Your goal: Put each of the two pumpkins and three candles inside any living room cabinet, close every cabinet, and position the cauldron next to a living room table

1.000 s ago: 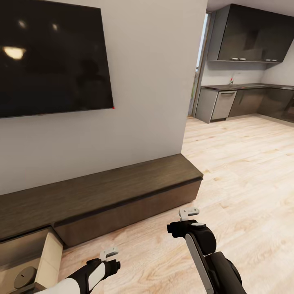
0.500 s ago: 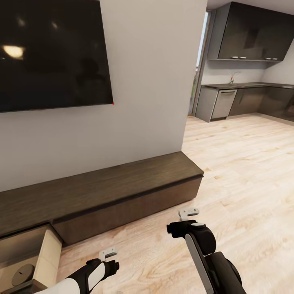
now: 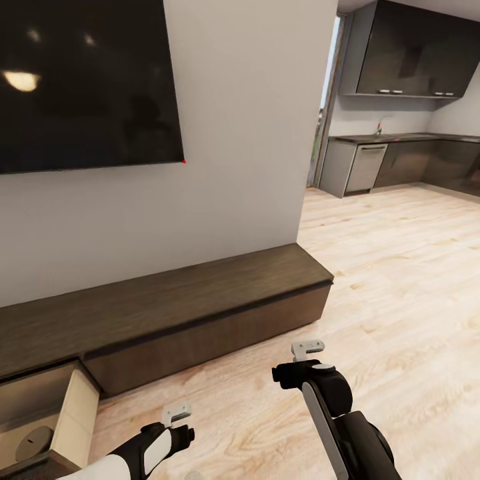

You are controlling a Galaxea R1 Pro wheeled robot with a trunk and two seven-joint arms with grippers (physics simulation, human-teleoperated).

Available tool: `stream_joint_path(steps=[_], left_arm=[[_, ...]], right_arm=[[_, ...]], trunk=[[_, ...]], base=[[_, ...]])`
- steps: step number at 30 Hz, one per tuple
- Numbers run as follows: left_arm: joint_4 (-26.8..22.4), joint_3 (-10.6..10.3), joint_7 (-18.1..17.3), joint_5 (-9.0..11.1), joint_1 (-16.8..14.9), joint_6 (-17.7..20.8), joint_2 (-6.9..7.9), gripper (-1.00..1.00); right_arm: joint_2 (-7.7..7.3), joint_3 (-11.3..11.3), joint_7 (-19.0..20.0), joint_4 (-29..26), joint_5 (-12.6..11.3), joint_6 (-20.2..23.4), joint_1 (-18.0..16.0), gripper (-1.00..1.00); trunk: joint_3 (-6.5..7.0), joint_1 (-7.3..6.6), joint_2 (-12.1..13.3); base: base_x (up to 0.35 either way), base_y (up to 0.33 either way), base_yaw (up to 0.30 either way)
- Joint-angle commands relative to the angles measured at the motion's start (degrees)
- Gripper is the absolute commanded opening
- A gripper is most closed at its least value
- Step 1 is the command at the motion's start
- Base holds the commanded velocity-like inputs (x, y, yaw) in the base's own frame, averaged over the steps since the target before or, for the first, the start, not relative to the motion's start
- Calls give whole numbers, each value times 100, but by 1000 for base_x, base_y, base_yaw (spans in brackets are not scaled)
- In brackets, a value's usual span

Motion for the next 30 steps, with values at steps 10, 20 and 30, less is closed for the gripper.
stream_joint_path(steps=[10,20,30], left_arm=[[51,9,-21,117,-65,-57,-47,100],[286,10,-255,117,-212,-236,-47,100],[286,10,-255,117,-212,-236,-47,100]], right_arm=[[-1,76,-125,-61,-126,-48,-70,100],[-2,229,-176,-125,-188,-361,-77,100],[-2,229,-176,-125,-188,-361,-77,100]], trunk=[[-149,175,-323],[-149,175,-323],[-149,175,-323]], base=[[0,0,0],[0,0,0],[0,0,0]])
